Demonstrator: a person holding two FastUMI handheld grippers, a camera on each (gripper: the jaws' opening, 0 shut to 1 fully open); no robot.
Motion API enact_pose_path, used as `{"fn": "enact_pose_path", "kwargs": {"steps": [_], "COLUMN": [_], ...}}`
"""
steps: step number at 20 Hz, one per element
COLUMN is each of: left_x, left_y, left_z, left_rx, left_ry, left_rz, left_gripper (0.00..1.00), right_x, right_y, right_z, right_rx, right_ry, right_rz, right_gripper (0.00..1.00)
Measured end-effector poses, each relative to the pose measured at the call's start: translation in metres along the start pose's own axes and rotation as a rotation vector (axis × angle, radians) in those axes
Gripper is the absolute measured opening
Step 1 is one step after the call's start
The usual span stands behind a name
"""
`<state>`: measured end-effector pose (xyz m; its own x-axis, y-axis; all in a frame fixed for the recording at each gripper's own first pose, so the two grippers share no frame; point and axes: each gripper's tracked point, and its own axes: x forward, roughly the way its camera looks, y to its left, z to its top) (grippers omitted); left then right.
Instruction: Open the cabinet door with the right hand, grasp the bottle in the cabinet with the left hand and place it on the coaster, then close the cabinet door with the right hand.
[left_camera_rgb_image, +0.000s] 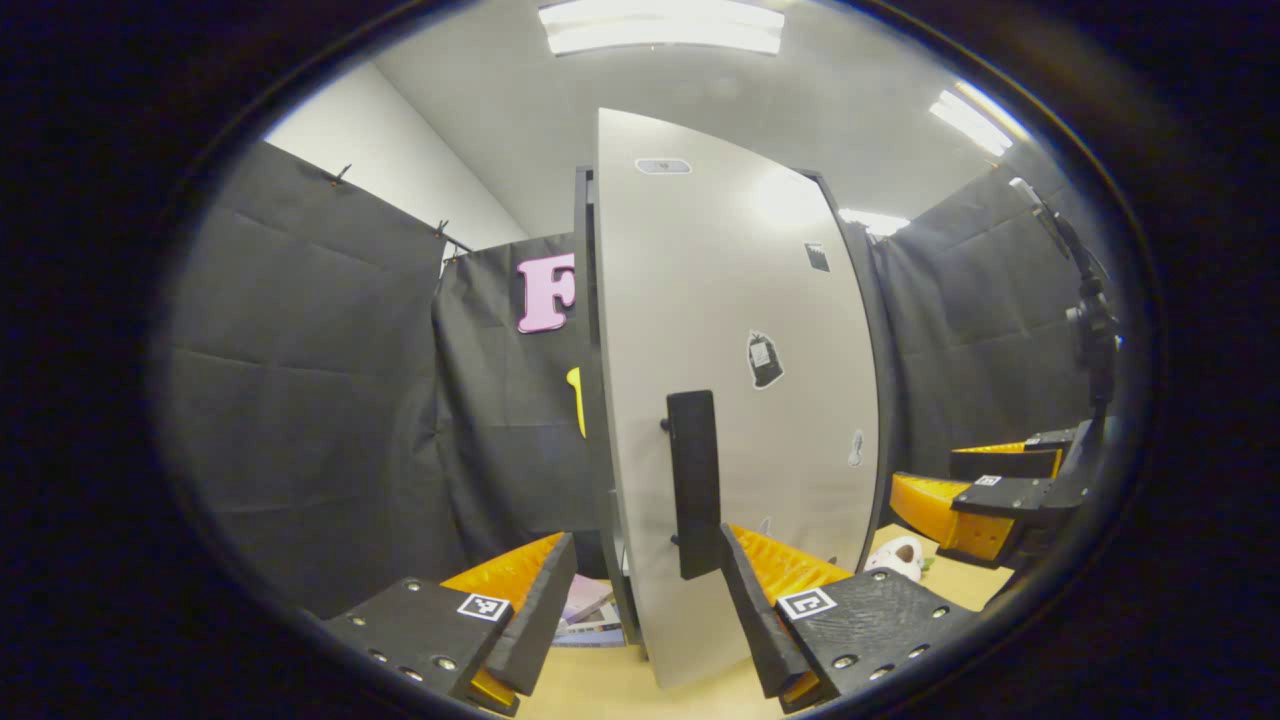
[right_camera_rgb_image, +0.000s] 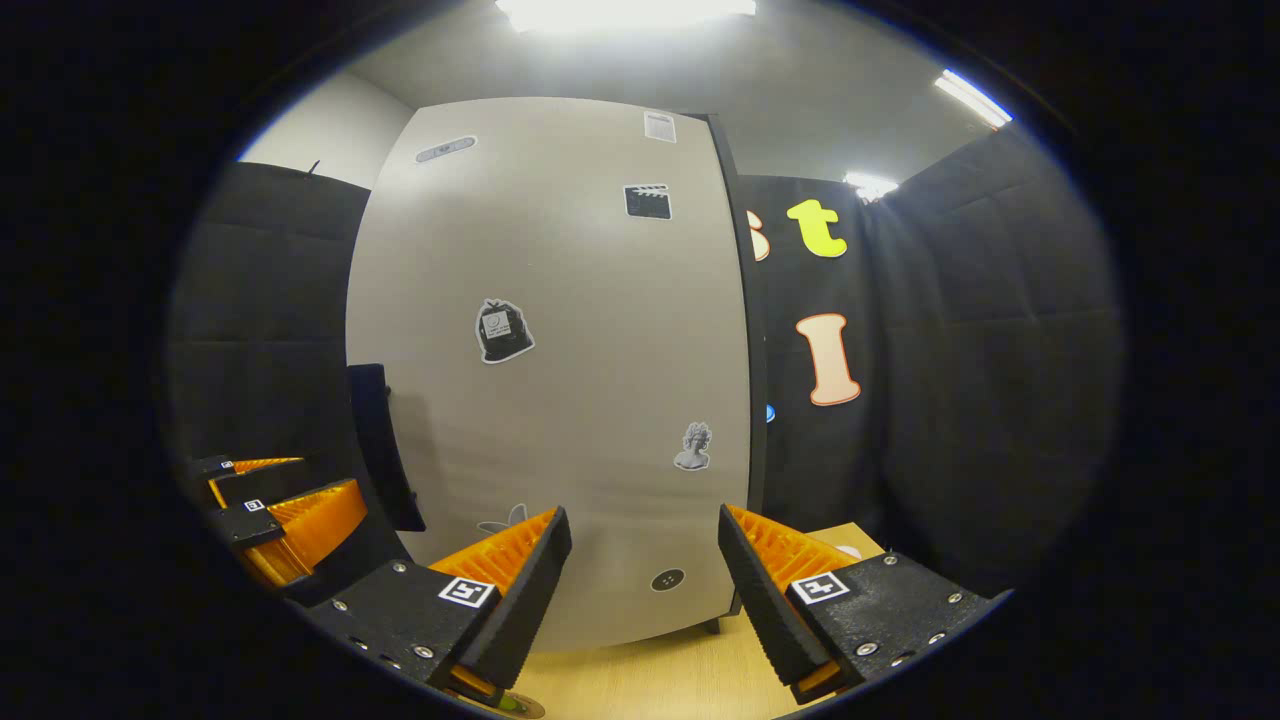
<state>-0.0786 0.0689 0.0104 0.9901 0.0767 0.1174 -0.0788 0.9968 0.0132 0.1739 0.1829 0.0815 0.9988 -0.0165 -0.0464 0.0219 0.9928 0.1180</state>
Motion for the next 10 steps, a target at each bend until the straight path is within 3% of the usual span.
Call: {"fn": "enact_pose_path", "kwargs": {"steps": [5, 9, 10], "left_x": [0.005, 0.003, 0.004], "left_y": [-0.013, -0.009, -0.011], "left_z": [0.002, 0.001, 0.001], "left_rx": [-0.025, 0.010, 0.002], "left_ry": [-0.007, 0.004, 0.003], "left_rz": [-0.037, -0.027, -0.034], "left_gripper": [0.78, 0.84, 0.78], "right_x": [0.001, -0.003, -0.004], "right_y": [0.008, 0.008, 0.007], "right_z": [0.009, -0.001, -0.002], "right_rx": [-0.017, -0.021, -0.020], "right_ry": [-0.043, -0.019, -0.014], "right_rz": [0.012, 0.010, 0.003], "right_gripper": [0.92, 0.92, 0.92]}}
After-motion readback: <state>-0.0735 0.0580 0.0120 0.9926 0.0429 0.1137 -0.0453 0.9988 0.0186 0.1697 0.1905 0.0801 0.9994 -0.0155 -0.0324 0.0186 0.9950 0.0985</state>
